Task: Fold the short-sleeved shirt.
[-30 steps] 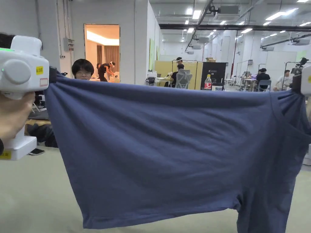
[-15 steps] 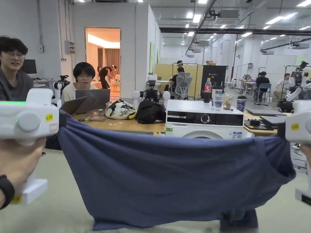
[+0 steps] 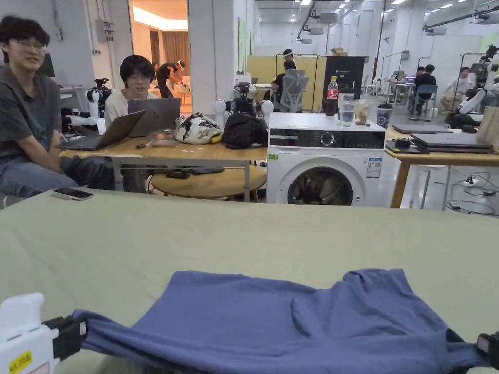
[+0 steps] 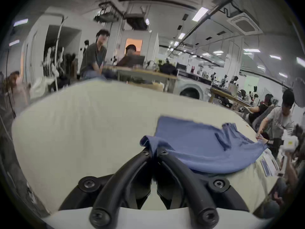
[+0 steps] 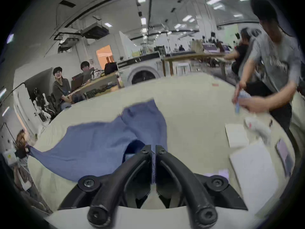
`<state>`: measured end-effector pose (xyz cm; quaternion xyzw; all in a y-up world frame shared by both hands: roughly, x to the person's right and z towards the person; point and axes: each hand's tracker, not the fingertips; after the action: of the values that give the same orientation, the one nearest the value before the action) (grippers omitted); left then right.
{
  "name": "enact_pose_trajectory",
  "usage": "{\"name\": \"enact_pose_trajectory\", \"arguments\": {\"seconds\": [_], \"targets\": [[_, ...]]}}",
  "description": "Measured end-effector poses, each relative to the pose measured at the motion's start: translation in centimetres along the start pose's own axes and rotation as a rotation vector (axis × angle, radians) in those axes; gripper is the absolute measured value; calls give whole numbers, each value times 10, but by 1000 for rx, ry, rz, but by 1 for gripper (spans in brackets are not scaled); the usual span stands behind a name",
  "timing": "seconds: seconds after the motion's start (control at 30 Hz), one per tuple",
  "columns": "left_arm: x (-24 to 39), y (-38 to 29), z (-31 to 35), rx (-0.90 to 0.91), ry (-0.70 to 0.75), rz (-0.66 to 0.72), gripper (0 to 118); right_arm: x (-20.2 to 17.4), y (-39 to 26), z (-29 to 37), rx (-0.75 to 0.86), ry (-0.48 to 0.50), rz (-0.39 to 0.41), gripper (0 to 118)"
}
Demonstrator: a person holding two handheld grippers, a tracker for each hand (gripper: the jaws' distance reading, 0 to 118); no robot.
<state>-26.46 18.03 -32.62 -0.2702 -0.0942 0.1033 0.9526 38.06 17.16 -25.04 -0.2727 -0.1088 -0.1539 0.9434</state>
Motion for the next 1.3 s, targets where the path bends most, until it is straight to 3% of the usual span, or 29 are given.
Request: {"name": "enact_pose_trajectory", "arguments": {"seconds": [0.1, 0.3, 0.37, 0.4, 0.43, 0.47, 0.5, 0.7, 0.87, 0.9, 0.97, 1.0, 1.03, 1.1, 1.2, 1.3], "targets": [[-13, -51, 14, -46, 28, 16, 0, 9, -46, 14, -51, 5, -19, 0], [-45, -100, 13, -105, 30, 112, 0, 12, -85, 25, -76, -21, 26, 0], [-47, -103, 11, -110, 24, 116, 0, 21, -91, 17, -95, -18, 48, 11], [-38, -102, 13, -112, 38, 110, 11, 21, -94, 19, -95, -41, 87, 28], [-35, -100, 14, -107, 98, 68, 34, 20, -96, 22, -84, -48, 99, 53], [-32, -97, 17, -98, 100, 35, 60, 23, -97, 25, -78, -37, 107, 61], [-30, -93, 21, -82, 68, 23, 80, 25, -97, 29, -59, -23, 107, 62], [28, -58, 52, 129, -17, -125, 78, -5, -77, 59, 89, 56, 121, 62], [71, -45, 59, 227, -88, -141, 78, -29, -66, 69, 172, 168, 90, 62], [77, -44, 54, 241, -91, -158, 78, -32, -64, 65, 164, 189, 101, 59], [85, -40, 48, 226, -81, -143, 77, -40, -61, 61, 159, 154, 118, 34], [86, -39, 47, 218, -84, -122, 65, -42, -61, 60, 159, 144, 124, 17], [87, -40, 47, 219, -95, -114, 44, -43, -61, 60, 160, 144, 125, 5], [89, -40, 48, 227, -157, -128, 0, -42, -62, 60, 162, 147, 114, 0], [93, -42, 41, 231, -78, -174, 0, -42, -63, 56, 140, 135, 125, 0], [88, -33, 34, 181, -101, -152, 0, -43, -63, 54, 134, 126, 147, 0]]}}
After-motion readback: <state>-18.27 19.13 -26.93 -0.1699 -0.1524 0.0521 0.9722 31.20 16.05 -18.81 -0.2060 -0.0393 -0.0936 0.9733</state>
